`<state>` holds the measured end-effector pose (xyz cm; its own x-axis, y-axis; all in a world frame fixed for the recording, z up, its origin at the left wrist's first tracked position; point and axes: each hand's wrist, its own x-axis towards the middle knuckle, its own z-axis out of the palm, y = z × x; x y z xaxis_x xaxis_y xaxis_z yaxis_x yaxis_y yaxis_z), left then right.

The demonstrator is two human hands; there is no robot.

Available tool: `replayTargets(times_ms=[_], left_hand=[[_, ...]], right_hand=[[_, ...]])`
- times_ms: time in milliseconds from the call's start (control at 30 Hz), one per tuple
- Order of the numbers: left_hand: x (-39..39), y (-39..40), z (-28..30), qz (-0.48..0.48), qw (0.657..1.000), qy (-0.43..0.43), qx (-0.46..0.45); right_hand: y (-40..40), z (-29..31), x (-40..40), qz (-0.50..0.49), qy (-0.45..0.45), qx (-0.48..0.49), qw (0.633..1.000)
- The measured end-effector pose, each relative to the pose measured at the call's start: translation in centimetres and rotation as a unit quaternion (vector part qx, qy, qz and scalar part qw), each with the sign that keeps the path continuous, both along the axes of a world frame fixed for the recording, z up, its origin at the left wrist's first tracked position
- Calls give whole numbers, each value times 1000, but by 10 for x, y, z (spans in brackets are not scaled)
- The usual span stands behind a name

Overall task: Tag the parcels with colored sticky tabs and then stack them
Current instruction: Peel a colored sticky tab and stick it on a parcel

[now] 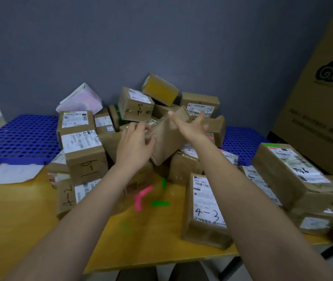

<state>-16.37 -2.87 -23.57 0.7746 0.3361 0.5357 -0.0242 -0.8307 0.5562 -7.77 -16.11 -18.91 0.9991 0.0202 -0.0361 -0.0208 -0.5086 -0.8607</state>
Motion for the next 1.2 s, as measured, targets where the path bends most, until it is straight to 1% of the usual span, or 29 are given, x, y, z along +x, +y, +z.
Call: replayTargets(times_ms=[67,133,167,200,233,267,333,400,467,533,600,667,733,767,800,833,867,900,933,967,1000,1033,1067,1100,1200], left_hand=[[11,6,2,-17,997,1,-81],[18,12,6,-27,980,-7,-196],[20,15,8,-32,971,-8,-237],[21,17,9,-38,966,-5,-258],[20,18,11,-48,965,1,-257],[18,18,14,-63,968,9,-244],[10,12,19,-102,977,15,-189],[6,0,24,-139,983,-8,-116],[9,-11,26,-164,984,-43,-52],[16,-19,28,-161,982,-86,48],[24,-22,29,-129,969,-133,162],[32,-23,32,-120,946,-177,243],[39,-21,40,-151,923,-222,276],[40,-22,45,-163,918,-238,271],[40,-21,49,-171,925,-240,240],[34,-24,56,-174,941,-231,174],[29,-27,63,-172,958,-217,72],[25,-30,69,-171,963,-200,-58],[22,-33,75,-177,947,-174,-205],[19,-34,80,-202,902,-136,-355],[20,-33,82,-242,834,-90,-487],[20,-32,82,-275,767,-38,-578],[19,-31,81,-296,724,3,-623],[17,-31,79,-307,708,25,-636],[13,-30,71,-312,697,27,-645]], right_hand=[[6,1,8,-12,28,55,998],[7,2,11,-24,33,111,993],[5,5,12,-30,26,131,991],[1,8,12,-39,9,138,990],[-5,14,13,-51,-15,140,989],[-12,20,14,-60,-41,149,986],[-27,29,16,-47,-94,198,975],[-36,36,11,-28,-115,229,966],[-43,37,9,-20,-93,256,962],[-51,39,6,-18,-52,305,951],[-58,43,3,-3,-18,327,945],[-65,45,5,10,8,314,949],[-70,50,1,20,9,317,948],[-72,52,-2,27,-2,328,944],[-75,53,-4,35,-21,342,939],[-78,53,-6,43,-45,350,935],[-81,51,-6,47,-72,342,936],[-83,49,-7,44,-91,319,942],[-84,46,-8,41,-97,294,950],[-84,43,-10,49,-88,283,954],[-84,40,-11,69,-71,288,952],[-82,36,-12,91,-53,301,948],[-80,33,-14,109,-40,318,941],[-78,30,-15,122,-34,336,933],[-72,24,-15,133,-41,351,926]])
